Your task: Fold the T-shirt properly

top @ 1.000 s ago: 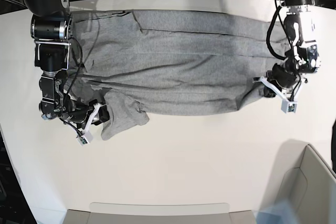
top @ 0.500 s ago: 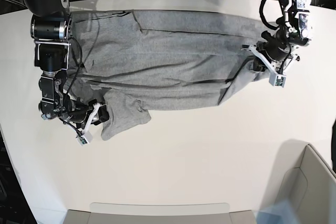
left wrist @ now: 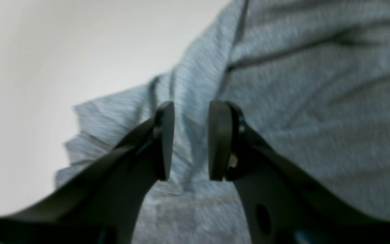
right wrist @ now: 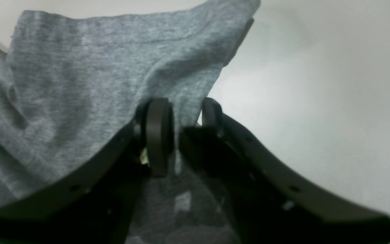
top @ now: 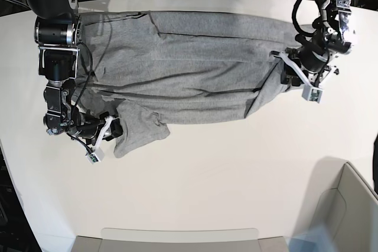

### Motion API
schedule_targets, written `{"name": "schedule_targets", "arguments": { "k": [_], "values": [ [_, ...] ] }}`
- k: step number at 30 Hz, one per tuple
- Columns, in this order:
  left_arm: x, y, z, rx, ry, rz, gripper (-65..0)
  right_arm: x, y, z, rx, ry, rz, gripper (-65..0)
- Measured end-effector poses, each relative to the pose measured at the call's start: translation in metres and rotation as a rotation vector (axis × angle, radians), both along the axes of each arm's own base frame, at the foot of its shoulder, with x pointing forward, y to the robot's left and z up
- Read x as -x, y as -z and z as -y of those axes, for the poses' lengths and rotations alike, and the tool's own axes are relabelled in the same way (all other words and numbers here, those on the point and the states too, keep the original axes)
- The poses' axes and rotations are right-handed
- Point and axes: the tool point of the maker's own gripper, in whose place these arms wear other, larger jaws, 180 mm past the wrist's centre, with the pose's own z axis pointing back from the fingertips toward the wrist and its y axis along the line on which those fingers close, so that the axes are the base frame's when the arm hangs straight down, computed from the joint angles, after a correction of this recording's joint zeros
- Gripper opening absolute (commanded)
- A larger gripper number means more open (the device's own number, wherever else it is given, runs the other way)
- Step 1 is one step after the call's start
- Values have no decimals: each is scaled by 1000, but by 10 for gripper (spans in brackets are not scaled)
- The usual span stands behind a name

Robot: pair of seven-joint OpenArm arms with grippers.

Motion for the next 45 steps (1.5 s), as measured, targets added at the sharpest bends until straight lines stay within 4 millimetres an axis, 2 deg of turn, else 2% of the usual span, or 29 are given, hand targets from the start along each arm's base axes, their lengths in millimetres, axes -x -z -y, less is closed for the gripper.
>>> {"name": "schedule_targets", "arguments": {
  "k": [2, 4, 7, 13, 20, 26, 30, 38, 45],
  "values": [
    [-2, 3, -24, -9, -96, 2, -476, 0, 0, 0, 0, 0, 0, -474],
    [-5, 10, -32, -11, -111, -33, -476, 0, 0, 1, 4, -1, 0, -474],
    [-13, 16, -35, 14, -128, -29, -476, 0, 0, 0, 2, 0, 1, -474],
    [-3, 31, -48, -119, -125, -96, -476, 0, 0, 0, -1, 0, 2, -474],
    [-2, 35, -46, -161, -99, -110, -476, 0, 0, 0, -1, 1, 3, -474],
    [6, 62, -56, -148, -134, -191, -476, 0, 0, 0, -1, 0, 2, -474],
    [-4, 55, -62, -161, -139, -141, -476, 0, 0, 0, -1, 1, 2, -474],
    [-4, 56, -63, -160, -139, -144, -476, 0, 0, 0, -1, 0, 4, -474],
    [-3, 68, -35, -146, -47, -173, -476, 0, 0, 0, -1, 0, 4, -474]
  ]
}}
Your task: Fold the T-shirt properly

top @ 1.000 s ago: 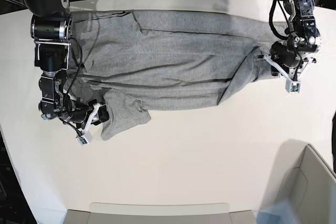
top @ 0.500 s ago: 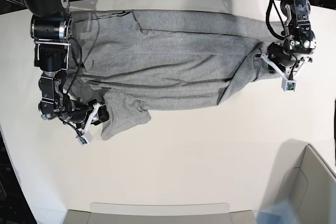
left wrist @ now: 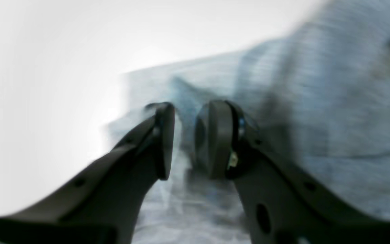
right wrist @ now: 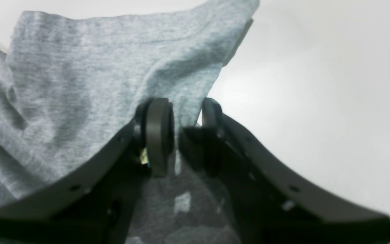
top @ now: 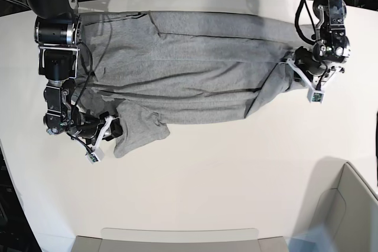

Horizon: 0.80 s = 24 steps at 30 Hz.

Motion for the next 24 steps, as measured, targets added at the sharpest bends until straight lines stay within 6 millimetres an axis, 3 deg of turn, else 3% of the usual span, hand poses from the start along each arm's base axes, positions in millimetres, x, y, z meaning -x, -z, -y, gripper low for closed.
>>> {"name": "schedule_targets", "arguments": {
  "k": [4, 8, 24],
  "values": [
    [7, 14, -3, 5, -13, -39, -476, 0, 0, 0, 0, 0, 0, -474],
    [5, 12, -5, 4, -18, -37, -476, 1, 1, 0, 0, 0, 1, -474],
    [-18, -16, -25, -38, -46, 44, -476, 5, 0, -2, 10, -14, 21, -474]
  ]
}}
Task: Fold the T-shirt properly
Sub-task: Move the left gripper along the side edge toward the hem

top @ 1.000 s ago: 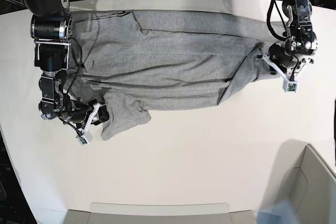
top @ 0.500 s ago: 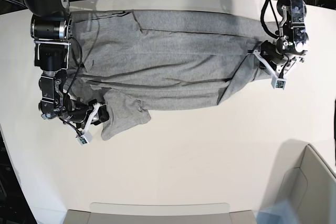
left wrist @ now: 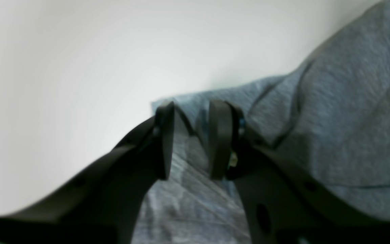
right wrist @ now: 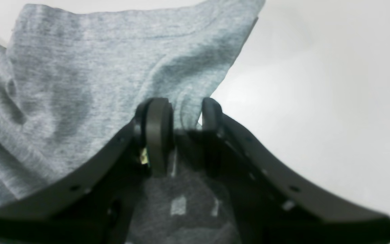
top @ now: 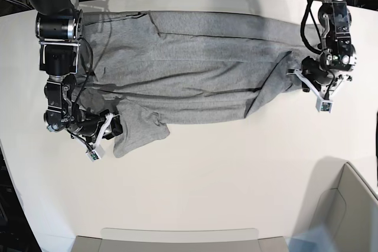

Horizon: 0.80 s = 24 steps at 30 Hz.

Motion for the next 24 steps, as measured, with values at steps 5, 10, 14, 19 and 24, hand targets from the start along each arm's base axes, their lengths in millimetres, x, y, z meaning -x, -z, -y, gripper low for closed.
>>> {"name": "schedule_targets", "arguments": {
  "k": [5, 10, 14, 19, 24],
  "values": [
    [6, 7, -3, 0, -6, -25, -476, 0, 0, 0, -1, 0, 1, -474],
    [9, 10, -12, -14, -15, -43, -476, 0, 0, 0, 0, 0, 0, -474],
    [8, 10, -10, -1, -12, -41, -476, 0, 0, 0, 0, 0, 1, -474],
    [16, 28, -5, 94, -47, -79, -461, 0, 0, 0, 0, 0, 1, -474],
    [16, 29, -7, 177, -58, -77, -461, 0, 0, 1, 1, 0, 0, -474]
  ]
}}
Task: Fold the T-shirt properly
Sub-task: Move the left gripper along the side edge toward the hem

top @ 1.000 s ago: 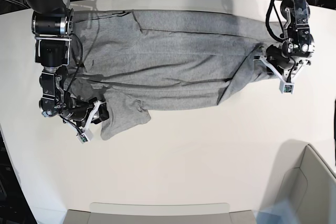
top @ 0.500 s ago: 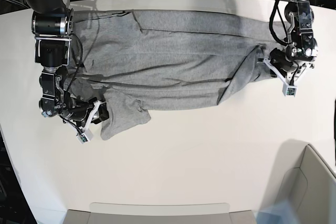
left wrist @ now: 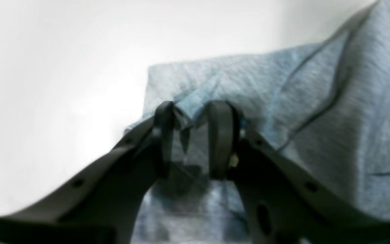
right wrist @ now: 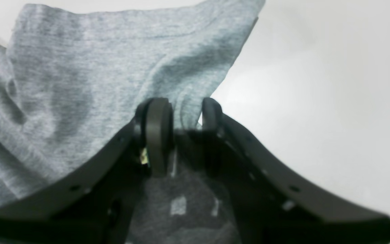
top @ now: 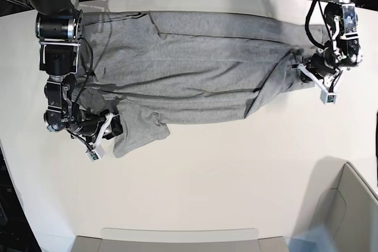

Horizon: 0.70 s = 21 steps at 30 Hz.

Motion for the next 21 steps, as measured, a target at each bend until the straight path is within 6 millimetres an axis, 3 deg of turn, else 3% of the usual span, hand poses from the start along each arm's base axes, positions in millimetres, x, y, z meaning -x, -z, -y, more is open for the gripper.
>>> {"name": "schedule_targets", "arguments": {
  "k": [7, 12, 21],
  "values": [
    [-3, -2, 10, 29, 67, 17, -481, 0, 0, 0, 0, 0, 0, -474],
    [-2, -2, 15, 30, 118, 19, -650, 0, 0, -1, -1, -1, 0, -474],
    [-3, -3, 13, 28, 115, 21, -650, 0, 0, 0, -1, 0, 0, -475]
  ]
}}
